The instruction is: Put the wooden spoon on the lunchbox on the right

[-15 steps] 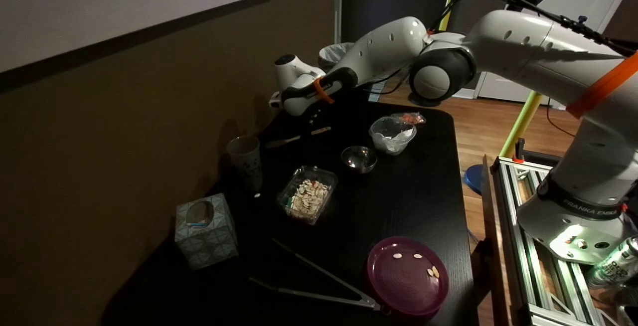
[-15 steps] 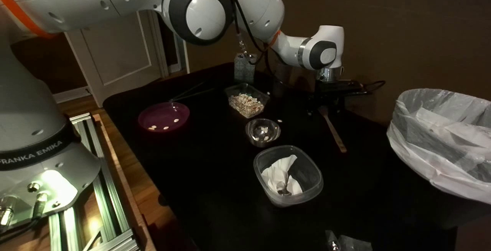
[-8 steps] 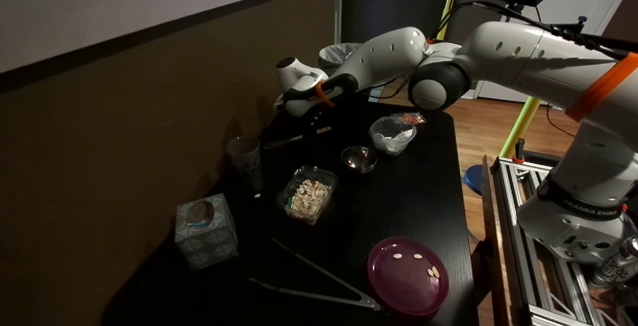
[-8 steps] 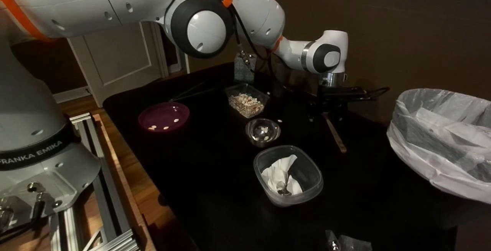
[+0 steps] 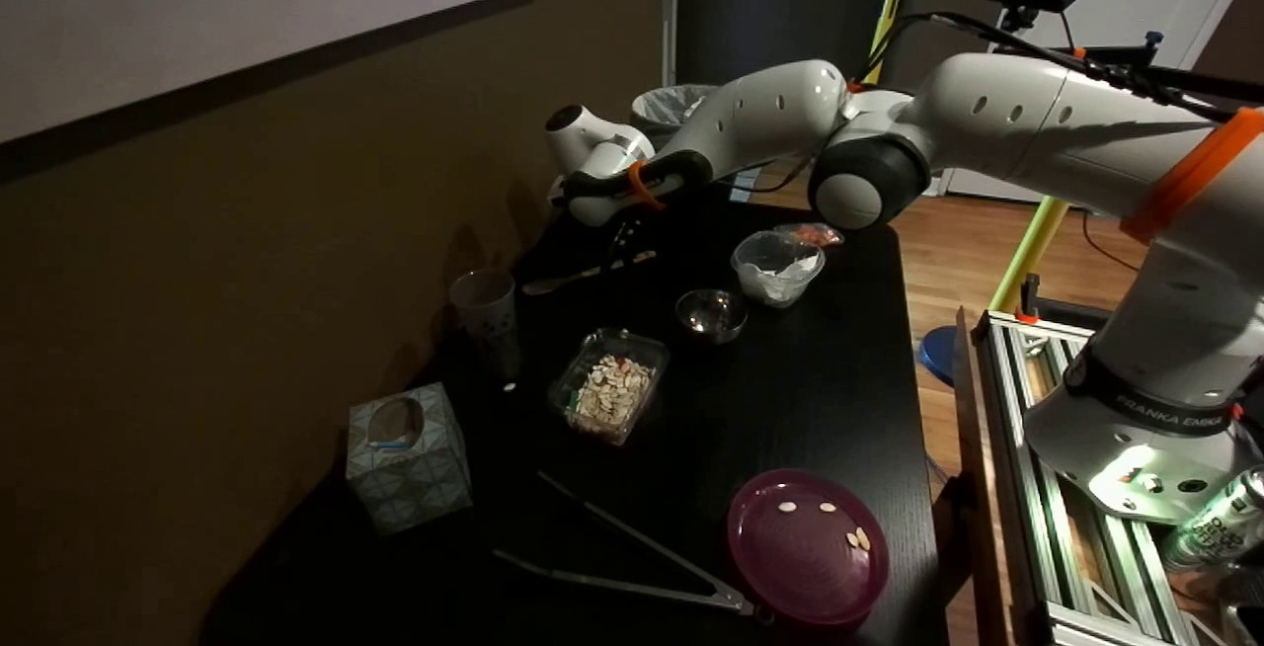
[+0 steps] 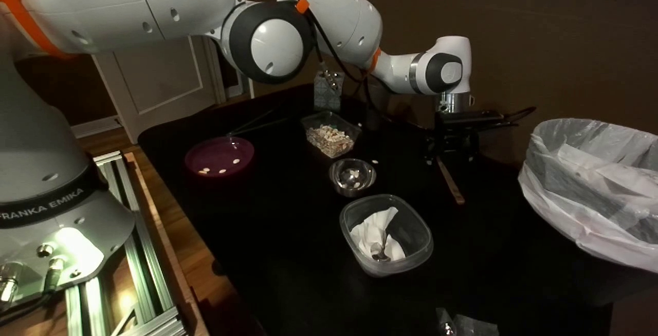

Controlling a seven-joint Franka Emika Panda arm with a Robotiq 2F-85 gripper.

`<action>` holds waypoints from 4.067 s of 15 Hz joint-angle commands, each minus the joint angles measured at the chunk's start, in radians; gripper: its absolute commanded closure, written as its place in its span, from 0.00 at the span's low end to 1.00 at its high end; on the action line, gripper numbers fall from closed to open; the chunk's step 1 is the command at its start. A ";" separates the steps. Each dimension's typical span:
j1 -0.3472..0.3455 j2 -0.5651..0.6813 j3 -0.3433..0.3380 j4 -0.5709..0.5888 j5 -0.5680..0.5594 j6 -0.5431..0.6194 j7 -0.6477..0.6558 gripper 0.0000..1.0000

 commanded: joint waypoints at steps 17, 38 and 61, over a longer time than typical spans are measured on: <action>-0.002 0.110 -0.048 0.114 -0.051 -0.141 -0.091 0.65; -0.053 -0.021 0.101 0.116 0.096 -0.174 -0.229 0.94; -0.150 0.034 0.362 0.144 0.404 0.023 -0.906 0.94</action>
